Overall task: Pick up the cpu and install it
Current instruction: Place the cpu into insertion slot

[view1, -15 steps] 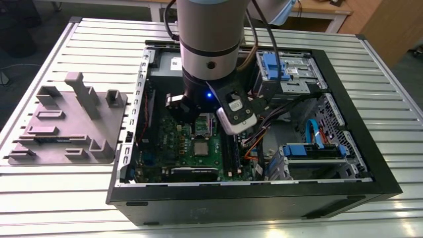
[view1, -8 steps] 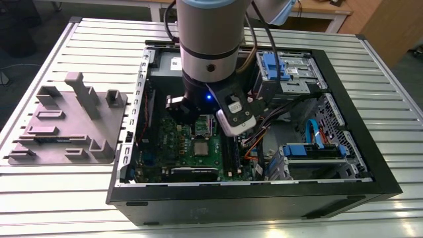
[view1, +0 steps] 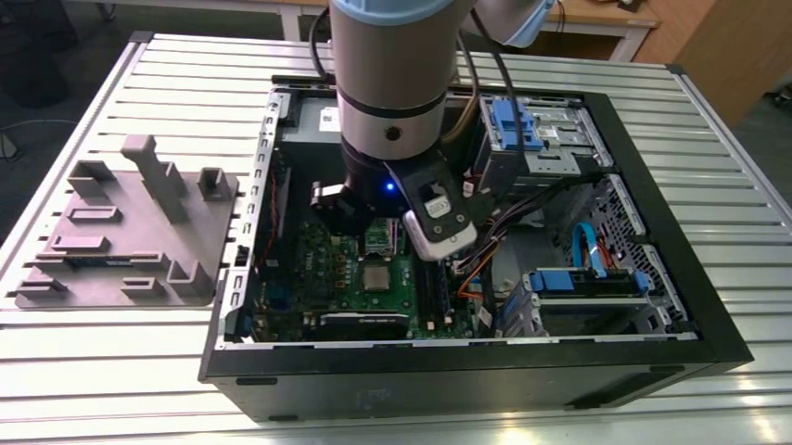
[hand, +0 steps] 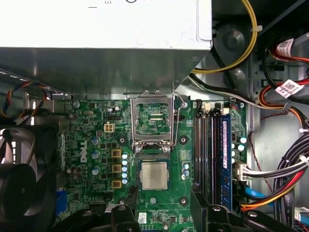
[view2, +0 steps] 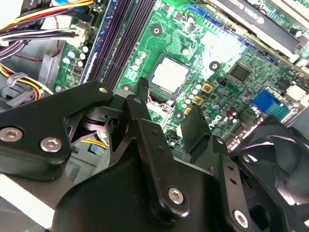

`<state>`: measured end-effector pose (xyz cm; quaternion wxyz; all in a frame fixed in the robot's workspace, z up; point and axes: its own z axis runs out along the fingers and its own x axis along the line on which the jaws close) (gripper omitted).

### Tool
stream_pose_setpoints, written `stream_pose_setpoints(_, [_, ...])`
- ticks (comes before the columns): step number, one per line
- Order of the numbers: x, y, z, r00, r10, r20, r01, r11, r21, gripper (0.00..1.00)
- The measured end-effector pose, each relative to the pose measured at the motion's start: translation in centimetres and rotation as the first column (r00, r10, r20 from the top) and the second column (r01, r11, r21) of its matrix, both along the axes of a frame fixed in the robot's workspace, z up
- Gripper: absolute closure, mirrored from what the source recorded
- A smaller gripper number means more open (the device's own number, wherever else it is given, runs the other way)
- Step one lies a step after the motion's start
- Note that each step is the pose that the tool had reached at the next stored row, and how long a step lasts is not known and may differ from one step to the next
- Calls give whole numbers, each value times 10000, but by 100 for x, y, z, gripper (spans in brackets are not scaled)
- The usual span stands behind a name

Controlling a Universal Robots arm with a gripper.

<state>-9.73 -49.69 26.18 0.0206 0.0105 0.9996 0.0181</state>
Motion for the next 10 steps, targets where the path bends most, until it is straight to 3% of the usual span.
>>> stream_pose_setpoints(10, [0,-2,-69,10000,-5,0,5,10000,1,46])
